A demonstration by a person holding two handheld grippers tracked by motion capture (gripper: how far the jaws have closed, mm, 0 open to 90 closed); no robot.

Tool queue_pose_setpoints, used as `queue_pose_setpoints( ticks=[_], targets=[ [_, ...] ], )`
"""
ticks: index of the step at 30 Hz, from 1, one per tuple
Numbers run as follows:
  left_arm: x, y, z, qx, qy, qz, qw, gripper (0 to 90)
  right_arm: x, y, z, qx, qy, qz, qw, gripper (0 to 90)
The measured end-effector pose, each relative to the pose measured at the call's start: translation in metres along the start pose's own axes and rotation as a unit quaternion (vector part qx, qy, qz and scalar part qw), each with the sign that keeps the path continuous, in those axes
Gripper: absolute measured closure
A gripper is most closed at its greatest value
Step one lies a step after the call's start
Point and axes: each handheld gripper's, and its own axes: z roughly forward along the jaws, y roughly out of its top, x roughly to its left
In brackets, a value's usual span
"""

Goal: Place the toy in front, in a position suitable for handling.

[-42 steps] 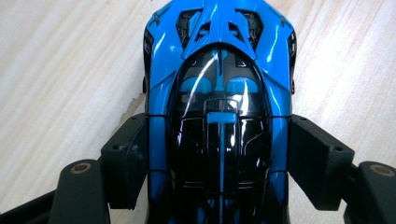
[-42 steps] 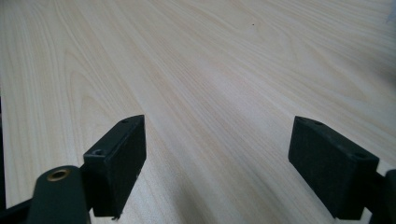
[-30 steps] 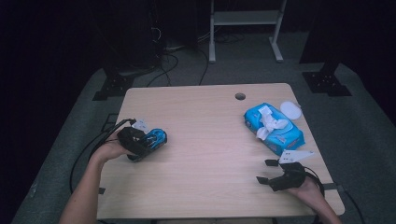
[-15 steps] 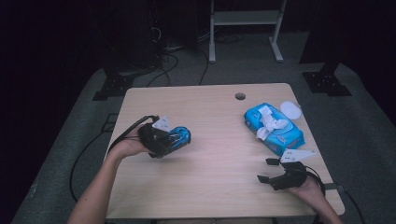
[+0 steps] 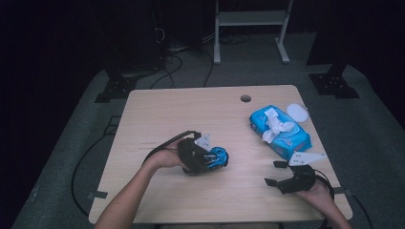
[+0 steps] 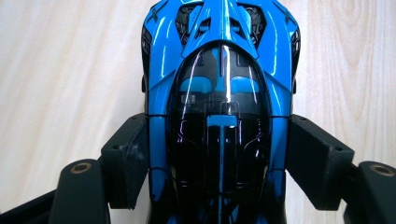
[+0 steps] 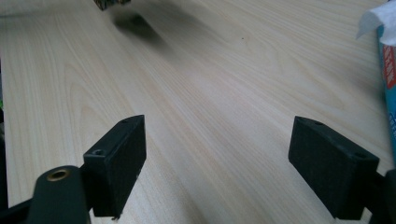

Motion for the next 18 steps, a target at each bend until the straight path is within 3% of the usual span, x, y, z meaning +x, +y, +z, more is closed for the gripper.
queue_pose_setpoints(
  ticks=[8, 13, 18],
  targets=[
    [-0.002, 0.005, 0.033, 0.015, -0.029, -0.004, 0.9995, 28.0, -0.001, 0.0, -0.001, -0.003, -0.001, -0.001, 1.0, 18.4],
    [-0.004, 0.004, 0.045, 0.026, -0.029, 0.0, 0.9992, 28.0, -0.002, 0.0, -0.003, -0.006, -0.01, 0.0, 0.9999, 18.4],
    [-0.004, 0.002, 0.048, 0.012, -0.027, -0.006, 0.9995, 27.7, -0.006, 0.006, -0.008, -0.008, -0.035, -0.003, 0.9994, 18.4]
  ],
)
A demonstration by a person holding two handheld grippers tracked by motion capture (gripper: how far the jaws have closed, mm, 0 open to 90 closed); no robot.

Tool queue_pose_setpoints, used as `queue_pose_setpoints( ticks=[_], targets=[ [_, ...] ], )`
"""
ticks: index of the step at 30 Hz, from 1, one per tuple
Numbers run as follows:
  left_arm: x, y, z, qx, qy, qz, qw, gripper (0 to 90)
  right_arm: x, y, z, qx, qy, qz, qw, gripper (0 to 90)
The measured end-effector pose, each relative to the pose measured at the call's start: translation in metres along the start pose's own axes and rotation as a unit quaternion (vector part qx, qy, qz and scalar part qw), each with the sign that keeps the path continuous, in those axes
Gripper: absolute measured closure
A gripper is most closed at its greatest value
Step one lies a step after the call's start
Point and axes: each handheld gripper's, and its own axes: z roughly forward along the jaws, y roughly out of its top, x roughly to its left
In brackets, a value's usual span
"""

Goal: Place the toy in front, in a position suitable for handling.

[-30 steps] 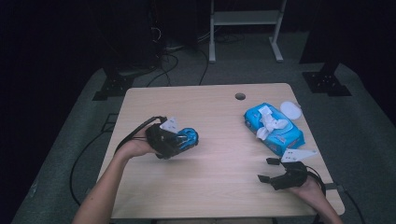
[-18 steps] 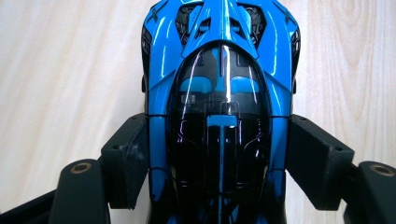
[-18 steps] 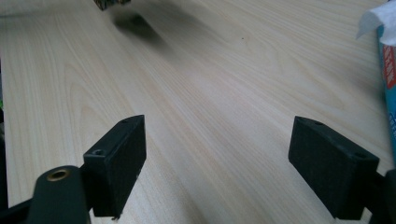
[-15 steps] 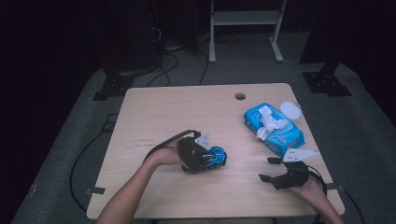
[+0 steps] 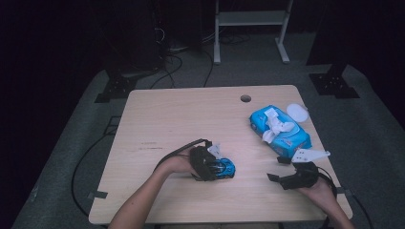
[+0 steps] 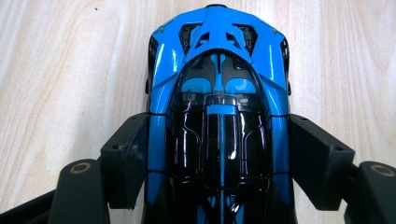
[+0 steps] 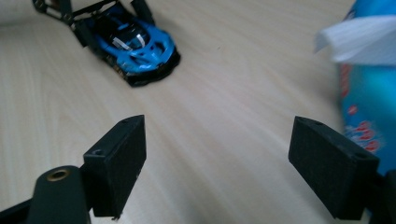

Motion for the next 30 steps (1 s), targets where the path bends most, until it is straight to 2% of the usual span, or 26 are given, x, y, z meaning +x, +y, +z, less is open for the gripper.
queue_pose_setpoints(
  ticks=[3, 8, 14, 16, 17, 19, 20, 23, 24, 27, 30],
  targets=[
    [-0.001, -0.002, 0.001, -0.014, 0.001, -0.009, 0.9999, 26.9, -0.007, 0.011, -0.004, -0.012, -0.023, -0.006, 0.9997, 18.4],
    [-0.002, -0.009, -0.004, -0.057, 0.01, -0.031, 0.9978, 19.0, -0.022, 0.038, -0.006, -0.029, -0.068, -0.018, 0.9971, 18.4],
    [-0.01, -0.026, -0.022, -0.108, 0.038, -0.041, 0.9926, 14.3, -0.05, 0.064, 0.009, -0.025, -0.124, -0.026, 0.9917, 18.4],
    [-0.012, -0.033, -0.027, -0.131, 0.05, -0.045, 0.9891, 13.2, -0.058, 0.069, 0.015, -0.015, -0.13, -0.022, 0.9912, 18.5],
    [-0.012, -0.036, -0.03, -0.134, 0.054, -0.048, 0.9884, 11.2, -0.062, 0.07, 0.019, -0.014, -0.134, -0.022, 0.9906, 19.3],
    [-0.013, -0.043, -0.034, -0.15, 0.064, -0.048, 0.9854, 11.0, -0.07, 0.072, 0.026, 0.001, -0.142, -0.017, 0.9897, 19.9],
    [-0.015, -0.045, -0.035, -0.16, 0.067, -0.053, 0.9835, 11.0, -0.073, 0.071, 0.029, 0.004, -0.142, -0.011, 0.9898, 21.4],
    [-0.016, -0.055, -0.039, -0.17, 0.082, -0.057, 0.9803, 10.1, -0.081, 0.07, 0.038, 0.02, -0.14, 0.001, 0.9899, 26.4],
    [-0.017, -0.057, -0.041, -0.179, 0.084, -0.059, 0.9784, 9.7, -0.083, 0.069, 0.04, 0.022, -0.14, 0.002, 0.9899, 31.0],
    [-0.019, -0.066, -0.044, -0.194, 0.094, -0.059, 0.9747, 9.7, -0.086, 0.066, 0.043, 0.024, -0.147, 0.008, 0.9887, 43.1],
    [-0.021, -0.073, -0.045, -0.2, 0.099, -0.059, 0.9729, 9.7, -0.089, 0.065, 0.042, 0.026, -0.156, 0.014, 0.9874, 56.9]
  ],
)
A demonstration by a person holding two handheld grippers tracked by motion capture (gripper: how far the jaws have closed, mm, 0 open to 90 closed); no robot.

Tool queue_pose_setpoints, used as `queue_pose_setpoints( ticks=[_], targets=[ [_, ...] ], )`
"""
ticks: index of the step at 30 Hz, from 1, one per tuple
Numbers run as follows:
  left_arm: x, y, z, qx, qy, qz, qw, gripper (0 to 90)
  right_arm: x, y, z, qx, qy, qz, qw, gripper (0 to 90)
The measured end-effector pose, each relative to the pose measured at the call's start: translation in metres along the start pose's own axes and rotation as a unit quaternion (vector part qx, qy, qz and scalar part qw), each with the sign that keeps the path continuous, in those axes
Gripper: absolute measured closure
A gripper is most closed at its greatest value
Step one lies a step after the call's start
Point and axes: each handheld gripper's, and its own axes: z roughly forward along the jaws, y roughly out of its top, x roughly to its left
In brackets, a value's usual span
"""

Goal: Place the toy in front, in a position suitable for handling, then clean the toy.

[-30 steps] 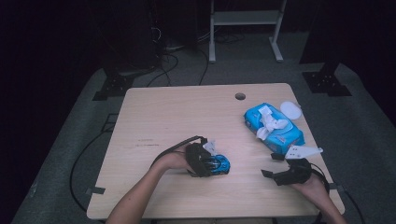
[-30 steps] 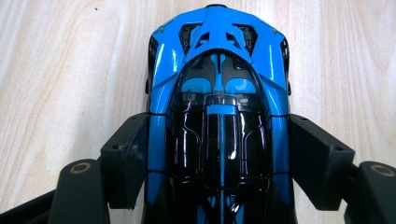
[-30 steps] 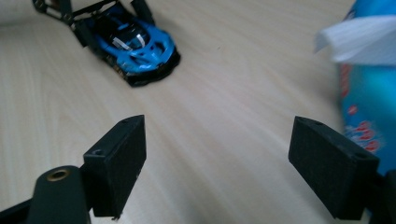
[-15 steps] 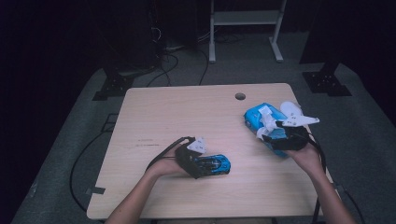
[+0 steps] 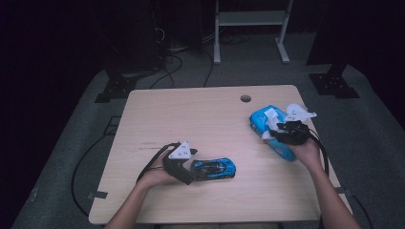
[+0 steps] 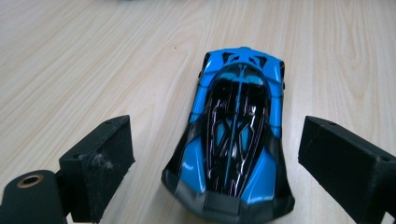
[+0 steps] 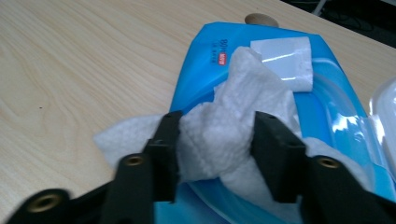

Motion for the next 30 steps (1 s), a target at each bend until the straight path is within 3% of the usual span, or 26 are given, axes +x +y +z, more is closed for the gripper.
queue_pose_setpoints(
  ticks=[3, 4, 6, 9, 13, 17, 21, 25, 27, 30],
  targets=[
    [0.0, -0.004, -0.004, -0.008, 0.005, -0.005, 0.9999, 9.7, -0.002, -0.001, -0.001, 0.006, -0.014, 0.001, 0.9999, 77.0],
    [0.0, -0.005, -0.005, -0.009, 0.006, -0.005, 0.9999, 9.7, -0.006, -0.001, -0.003, 0.002, -0.011, 0.012, 0.9999, 83.4],
    [0.0, -0.006, -0.007, -0.015, 0.013, -0.003, 0.9998, 9.5, -0.009, 0.0, -0.008, -0.011, -0.008, 0.021, 0.9997, 85.3],
    [0.0, -0.007, -0.01, -0.024, 0.016, -0.005, 0.9996, 9.5, -0.007, 0.005, -0.021, -0.04, 0.015, 0.032, 0.9986, 86.0],
    [-0.001, -0.01, -0.009, -0.024, 0.014, -0.007, 0.9996, 9.4, 0.003, 0.018, -0.037, -0.058, 0.035, 0.016, 0.9976, 86.3],
    [-0.001, -0.011, -0.006, -0.016, 0.012, -0.003, 0.9998, 8.5, 0.022, 0.036, -0.055, -0.084, 0.068, -0.011, 0.9941, 86.2],
    [-0.004, -0.011, -0.003, -0.008, 0.007, 0.0, 0.9999, 8.4, 0.049, 0.048, -0.067, -0.103, 0.106, -0.045, 0.9881, 86.1],
    [-0.008, -0.01, 0.001, 0.003, 0.009, 0.013, 0.9999, 8.5, 0.086, 0.053, -0.072, -0.111, 0.162, -0.074, 0.9777, 86.1],
    [-0.01, -0.011, 0.002, 0.006, 0.007, 0.013, 0.9999, 8.5, 0.104, 0.052, -0.069, -0.11, 0.198, -0.081, 0.9706, 86.0],
    [-0.01, -0.011, 0.003, 0.009, 0.006, 0.015, 0.9998, 8.5, 0.123, 0.048, -0.063, -0.099, 0.225, -0.097, 0.9644, 86.0]
  ],
)
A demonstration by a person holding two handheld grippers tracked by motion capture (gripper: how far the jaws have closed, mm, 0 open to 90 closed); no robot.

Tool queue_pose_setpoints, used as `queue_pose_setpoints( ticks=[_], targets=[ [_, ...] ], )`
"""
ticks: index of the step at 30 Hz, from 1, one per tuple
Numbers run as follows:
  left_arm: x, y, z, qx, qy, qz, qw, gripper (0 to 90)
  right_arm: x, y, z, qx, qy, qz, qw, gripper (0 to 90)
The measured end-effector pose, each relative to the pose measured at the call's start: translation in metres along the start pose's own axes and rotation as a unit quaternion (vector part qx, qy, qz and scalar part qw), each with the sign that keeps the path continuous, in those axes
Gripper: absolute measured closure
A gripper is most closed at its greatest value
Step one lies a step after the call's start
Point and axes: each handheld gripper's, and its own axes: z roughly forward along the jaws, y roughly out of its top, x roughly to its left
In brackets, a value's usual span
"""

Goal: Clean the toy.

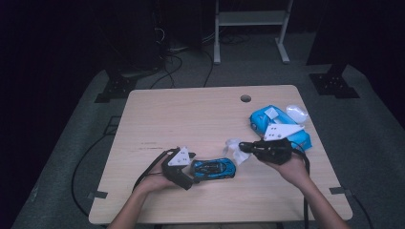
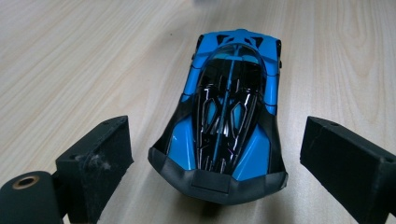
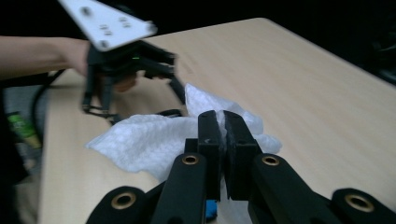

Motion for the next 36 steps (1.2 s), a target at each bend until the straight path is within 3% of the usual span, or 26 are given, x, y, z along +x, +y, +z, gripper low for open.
queue_pose_setpoints(
  ticks=[4, 7, 9, 12, 16, 19, 20, 22, 24, 29, 33, 36],
  targets=[
    [0.0, -0.002, 0.003, 0.008, -0.004, 0.0, 1.0, 8.4, 0.012, -0.002, 0.015, -0.019, 0.056, 0.024, 0.998, 86.0],
    [0.0, -0.003, 0.003, 0.01, -0.007, 0.002, 0.9999, 8.5, 0.016, 0.0, 0.027, -0.034, 0.096, 0.04, 0.994, 86.0],
    [0.0, -0.004, 0.003, 0.011, -0.006, 0.002, 0.9999, 8.5, 0.017, -0.001, 0.036, -0.026, 0.113, 0.052, 0.9919, 85.9],
    [0.001, -0.005, 0.003, 0.01, -0.005, -0.005, 0.9999, 8.5, 0.012, -0.011, 0.053, -0.012, 0.142, 0.082, 0.9863, 85.8],
    [0.003, -0.007, 0.004, 0.013, -0.012, -0.007, 0.9998, 11.1, 0.004, -0.027, 0.067, 0.024, 0.131, 0.098, 0.9862, 85.2],
    [0.003, -0.007, 0.006, 0.018, -0.017, -0.006, 0.9997, 15.0, 0.002, -0.033, 0.074, 0.058, 0.096, 0.08, 0.9904, 83.5],
    [0.003, -0.007, 0.006, 0.021, -0.016, -0.005, 0.9996, 17.0, 0.003, -0.035, 0.077, 0.072, 0.082, 0.063, 0.9921, 80.1],
    [0.004, -0.008, 0.006, 0.02, -0.015, -0.004, 0.9997, 19.8, 0.004, -0.036, 0.083, 0.087, 0.067, 0.045, 0.9929, 76.6],
    [0.005, -0.008, 0.006, 0.018, -0.019, -0.008, 0.9996, 21.2, 0.006, -0.037, 0.09, 0.089, 0.064, 0.039, 0.9932, 70.1],
    [0.005, -0.008, 0.006, 0.018, -0.018, -0.009, 0.9996, 21.3, 0.014, -0.035, 0.108, 0.107, 0.039, -0.002, 0.9935, 63.3],
    [0.006, -0.009, 0.011, 0.033, -0.026, -0.015, 0.999, 18.0, 0.013, -0.039, 0.119, 0.101, 0.044, 0.012, 0.9939, 63.8],
    [0.004, -0.009, 0.017, 0.048, -0.017, -0.004, 0.9987, 18.8, 0.013, -0.043, 0.12, 0.087, 0.049, 0.024, 0.9948, 68.1]
  ],
)
